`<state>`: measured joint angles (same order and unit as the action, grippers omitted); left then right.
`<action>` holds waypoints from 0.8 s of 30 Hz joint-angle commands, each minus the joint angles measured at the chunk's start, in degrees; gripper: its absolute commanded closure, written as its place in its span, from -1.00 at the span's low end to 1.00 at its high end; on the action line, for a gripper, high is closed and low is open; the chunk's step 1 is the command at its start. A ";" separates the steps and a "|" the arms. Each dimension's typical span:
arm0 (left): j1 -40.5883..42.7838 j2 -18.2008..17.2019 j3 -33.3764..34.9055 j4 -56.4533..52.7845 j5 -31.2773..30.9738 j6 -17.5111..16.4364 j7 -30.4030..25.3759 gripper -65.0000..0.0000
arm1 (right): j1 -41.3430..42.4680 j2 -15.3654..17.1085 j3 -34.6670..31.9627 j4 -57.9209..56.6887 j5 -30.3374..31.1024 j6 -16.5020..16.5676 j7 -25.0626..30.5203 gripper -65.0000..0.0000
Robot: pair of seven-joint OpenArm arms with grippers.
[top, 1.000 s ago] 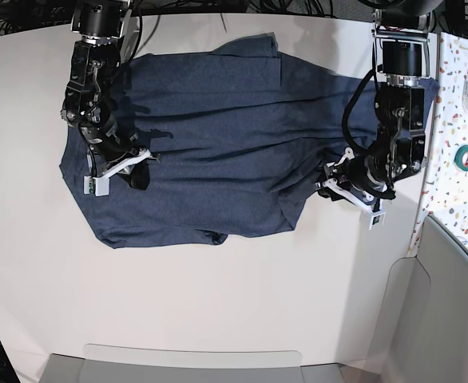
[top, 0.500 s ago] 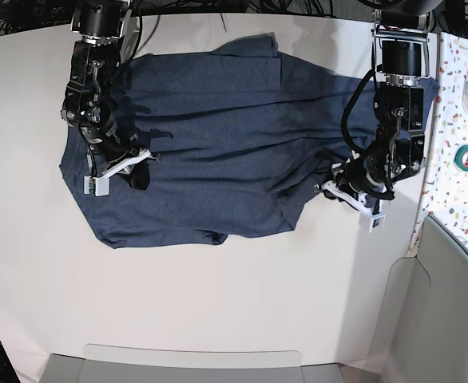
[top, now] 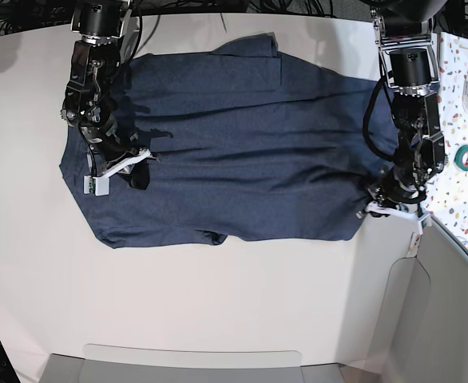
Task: Layout the t-shirt on the table in an organized manner, then fold the t-shirt properly
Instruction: 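Pull the grasped shirt side outward with the left gripper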
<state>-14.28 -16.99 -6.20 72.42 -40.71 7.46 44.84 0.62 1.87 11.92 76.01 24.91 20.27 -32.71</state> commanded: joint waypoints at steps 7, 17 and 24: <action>-0.79 -0.63 -2.81 -4.86 -0.13 -0.21 -10.51 1.00 | -1.90 0.02 -0.19 -1.41 -5.26 -2.47 -9.09 1.00; -0.62 -0.11 -2.46 -5.13 -0.39 -0.48 -6.82 0.94 | -1.81 -0.07 -0.19 -1.50 -5.26 -2.47 -9.09 1.00; -0.53 1.04 -2.46 -1.87 -0.39 -0.65 -0.40 0.93 | -1.72 0.02 -0.10 -1.68 -5.26 -2.47 -9.09 1.00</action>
<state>-13.87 -15.51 -8.64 69.36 -40.75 7.16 44.95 0.62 1.85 11.92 76.01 24.88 20.43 -32.71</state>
